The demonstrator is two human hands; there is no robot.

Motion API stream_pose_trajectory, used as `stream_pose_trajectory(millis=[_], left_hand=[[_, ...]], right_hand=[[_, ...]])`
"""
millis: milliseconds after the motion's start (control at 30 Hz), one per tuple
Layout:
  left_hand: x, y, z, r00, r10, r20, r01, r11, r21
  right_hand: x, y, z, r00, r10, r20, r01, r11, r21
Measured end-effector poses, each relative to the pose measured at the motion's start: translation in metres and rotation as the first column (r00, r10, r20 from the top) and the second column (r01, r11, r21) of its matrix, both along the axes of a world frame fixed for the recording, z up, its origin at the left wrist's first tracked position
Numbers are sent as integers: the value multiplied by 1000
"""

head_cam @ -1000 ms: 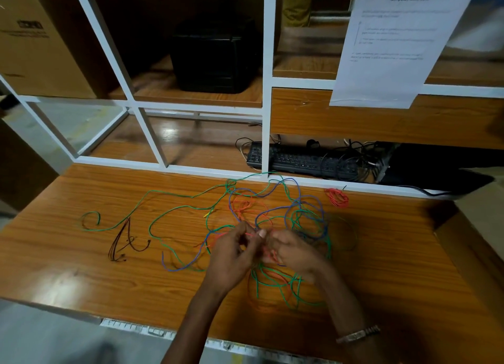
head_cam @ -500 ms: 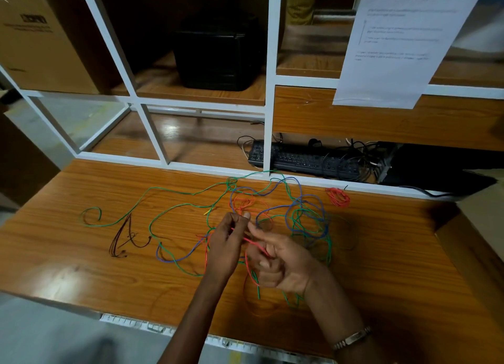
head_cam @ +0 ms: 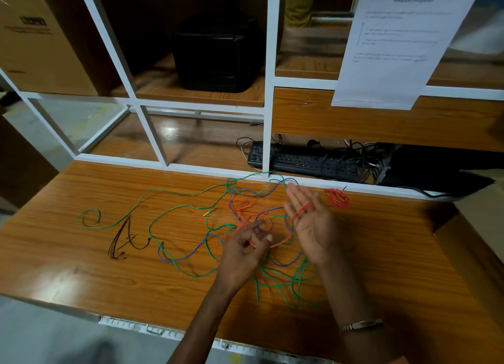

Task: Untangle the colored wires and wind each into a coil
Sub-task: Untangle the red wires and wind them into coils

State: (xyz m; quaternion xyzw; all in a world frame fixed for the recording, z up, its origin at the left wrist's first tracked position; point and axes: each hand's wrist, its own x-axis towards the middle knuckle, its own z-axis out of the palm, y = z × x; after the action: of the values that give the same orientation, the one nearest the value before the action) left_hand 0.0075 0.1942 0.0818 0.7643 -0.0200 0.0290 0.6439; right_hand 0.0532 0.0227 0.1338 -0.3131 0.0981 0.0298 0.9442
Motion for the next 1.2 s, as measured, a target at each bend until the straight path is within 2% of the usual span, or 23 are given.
stream_pose_trajectory(millis=[33, 67, 133, 200, 267, 333, 400, 500, 600, 667, 733, 800, 867, 900, 967, 1000, 1067, 1133, 1200], left_hand=[[-1, -3, 3, 998, -43, 35, 42, 999, 18], [-2, -5, 6, 995, -81, 64, 79, 996, 29], [0, -8, 9, 988, -122, 98, 120, 992, 26], [2, -9, 11, 983, -140, 118, 139, 990, 21], [6, -7, 11, 987, -113, 115, 112, 994, 11], [11, -2, 12, 993, -59, 103, 60, 998, -8], [15, 1, 14, 996, -21, 87, 24, 999, -37], [17, 4, 13, 999, 51, -1, -50, 993, -105], [17, 5, 7, 972, 165, -167, -195, 964, -182], [17, 8, 0, 957, 221, -187, -250, 956, -152], [16, 14, -8, 965, 223, -137, -233, 970, -69], [15, 19, -13, 974, 206, -94, -207, 978, 6], [12, 24, -12, 984, 159, -76, -157, 987, 39], [9, 26, -7, 991, 117, -72, -114, 993, 34], [2, 27, 6, 997, 18, -76, -21, 999, -34], [-1, 29, 12, 996, -12, -92, 5, 997, -76], [-4, 33, 23, 991, -10, -136, -15, 984, -180], [-6, 36, 37, 987, 11, -161, -65, 939, -339], [-5, 41, 49, 986, 30, -161, -99, 895, -435]], right_hand=[[-1, 2, -8, 998, -27, -51, 16, 980, -199], [-4, 4, -17, 995, -39, -95, -4, 910, -415], [-16, 7, -21, 989, 28, -147, -129, 657, -743], [-25, 7, -16, 948, 211, -238, -314, 508, -802], [-35, 9, -13, 825, 442, -353, -538, 420, -731], [-41, 12, -15, 710, 584, -394, -644, 311, -699], [-43, 11, -18, 659, 661, -358, -688, 338, -643], [-43, 11, -6, 570, 779, -263, -782, 416, -464], [-44, 9, 4, 519, 855, -16, -841, 507, -191], [-44, 6, 9, 520, 833, 188, -834, 543, -97], [-41, 0, 13, 541, 745, 390, -806, 592, -13], [-34, -12, 16, 595, 583, 554, -773, 604, 195], [-25, -29, 21, 729, 407, 550, -653, 653, 383], [-19, -36, 24, 814, 317, 486, -538, 729, 425], [-8, -49, 26, 954, 124, 274, -231, 885, 405], [-1, -51, 22, 985, 23, 168, -81, 935, 346], [7, -52, 6, 993, -92, 70, 78, 981, 175], [10, -43, -9, 990, -141, 23, 142, 986, -84], [7, -32, -31, 987, -150, -50, 116, 904, -412]])
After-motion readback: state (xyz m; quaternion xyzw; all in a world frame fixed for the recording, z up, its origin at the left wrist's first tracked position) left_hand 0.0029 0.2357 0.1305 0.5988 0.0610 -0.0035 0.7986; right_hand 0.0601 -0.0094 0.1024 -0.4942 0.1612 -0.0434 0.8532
